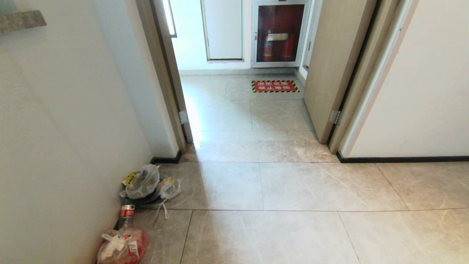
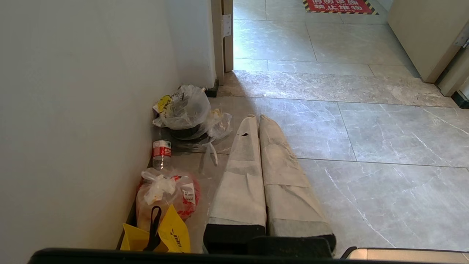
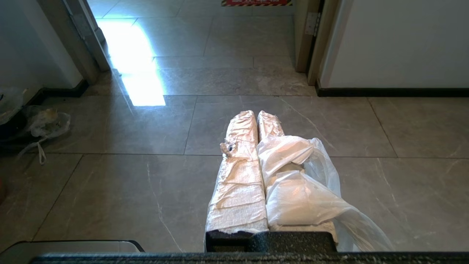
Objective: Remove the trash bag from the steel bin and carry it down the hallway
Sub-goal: Put the trash bag at the door
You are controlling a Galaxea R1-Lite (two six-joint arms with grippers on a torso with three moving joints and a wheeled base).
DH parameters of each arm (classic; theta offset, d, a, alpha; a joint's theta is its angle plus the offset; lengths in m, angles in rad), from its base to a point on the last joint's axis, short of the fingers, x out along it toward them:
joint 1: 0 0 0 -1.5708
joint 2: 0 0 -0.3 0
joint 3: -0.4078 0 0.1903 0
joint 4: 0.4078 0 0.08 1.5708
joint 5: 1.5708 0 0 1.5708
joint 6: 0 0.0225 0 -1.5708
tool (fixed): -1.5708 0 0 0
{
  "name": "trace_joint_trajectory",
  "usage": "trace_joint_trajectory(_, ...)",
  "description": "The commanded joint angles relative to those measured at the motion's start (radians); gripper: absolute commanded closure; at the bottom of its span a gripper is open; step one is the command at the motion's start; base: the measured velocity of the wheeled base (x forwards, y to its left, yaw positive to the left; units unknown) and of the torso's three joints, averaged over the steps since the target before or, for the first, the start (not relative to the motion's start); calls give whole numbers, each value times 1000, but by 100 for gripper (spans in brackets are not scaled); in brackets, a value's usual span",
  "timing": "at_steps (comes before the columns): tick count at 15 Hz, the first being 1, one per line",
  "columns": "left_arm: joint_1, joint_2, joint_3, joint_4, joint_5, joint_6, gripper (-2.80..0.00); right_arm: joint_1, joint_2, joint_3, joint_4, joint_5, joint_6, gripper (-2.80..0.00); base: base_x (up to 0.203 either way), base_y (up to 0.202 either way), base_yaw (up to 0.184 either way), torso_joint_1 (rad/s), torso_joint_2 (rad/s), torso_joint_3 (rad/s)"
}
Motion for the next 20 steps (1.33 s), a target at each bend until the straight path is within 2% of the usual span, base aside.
trace_joint_trajectory(1, 0, 0, 0, 0, 0, -1, 0, 0, 0, 2, -1, 0, 0, 0, 0, 0, 0, 0, 0, 0)
trace_joint_trajectory(12, 0, 0, 0, 0, 1, -1, 0, 0, 1, 2, -1, 0, 1, 0, 0, 0, 0, 0, 0, 0)
trace_joint_trajectory(20, 0, 0, 0, 0, 1, -1, 0, 0, 0, 2, -1, 0, 1, 0, 2, 10, -162, 3, 2, 1)
